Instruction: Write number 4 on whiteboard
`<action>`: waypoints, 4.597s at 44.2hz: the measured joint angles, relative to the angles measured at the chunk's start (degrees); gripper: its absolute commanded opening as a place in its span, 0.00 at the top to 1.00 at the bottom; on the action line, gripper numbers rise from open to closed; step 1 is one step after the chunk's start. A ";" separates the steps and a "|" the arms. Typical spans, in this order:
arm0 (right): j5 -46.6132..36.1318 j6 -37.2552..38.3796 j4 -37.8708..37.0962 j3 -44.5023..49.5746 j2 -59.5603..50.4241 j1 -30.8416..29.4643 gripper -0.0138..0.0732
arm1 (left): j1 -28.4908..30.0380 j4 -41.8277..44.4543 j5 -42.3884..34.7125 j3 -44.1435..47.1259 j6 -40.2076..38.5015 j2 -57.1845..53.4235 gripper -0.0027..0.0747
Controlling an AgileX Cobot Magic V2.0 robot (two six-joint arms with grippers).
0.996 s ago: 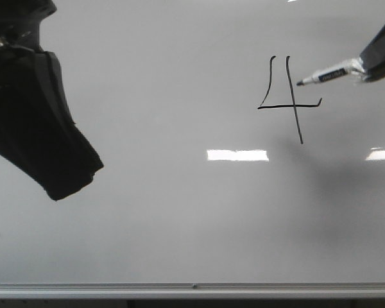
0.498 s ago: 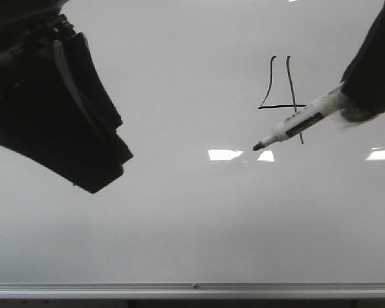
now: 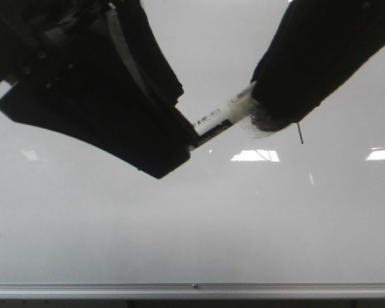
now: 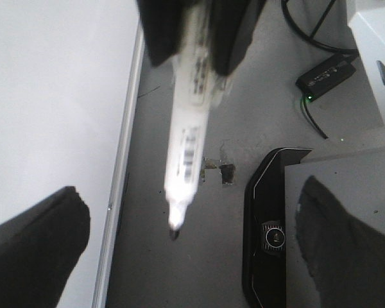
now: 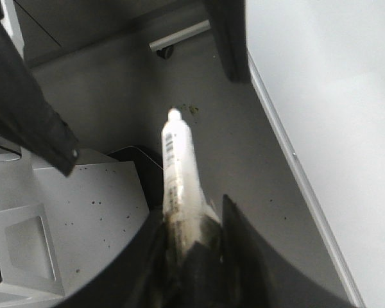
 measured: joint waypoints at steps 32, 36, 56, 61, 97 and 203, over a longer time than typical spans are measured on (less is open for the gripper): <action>-0.19 -0.11 3.45 -2.48 0.00 2.78 0.97 | -0.32 -0.08 1.26 -0.13 0.14 0.00 0.89; 0.12 -0.11 3.55 -2.52 0.00 2.78 0.96 | -0.32 -0.08 1.26 -0.13 0.14 0.00 0.96; -0.12 -0.11 4.66 -2.95 -0.49 2.78 0.35 | -0.32 0.02 2.12 -0.13 0.14 0.00 0.99; -2.28 0.32 4.66 -3.08 -3.95 1.62 0.41 | 0.05 0.57 2.26 -0.13 0.14 0.00 0.99; -17.41 3.61 4.66 25.51 -41.61 -17.24 0.97 | 40.39 7.93 -21.65 16.42 -28.22 -13.28 0.99; -17.25 3.70 4.77 25.62 -41.69 -17.24 0.98 | 50.69 7.60 -30.63 22.70 -30.99 -25.39 0.46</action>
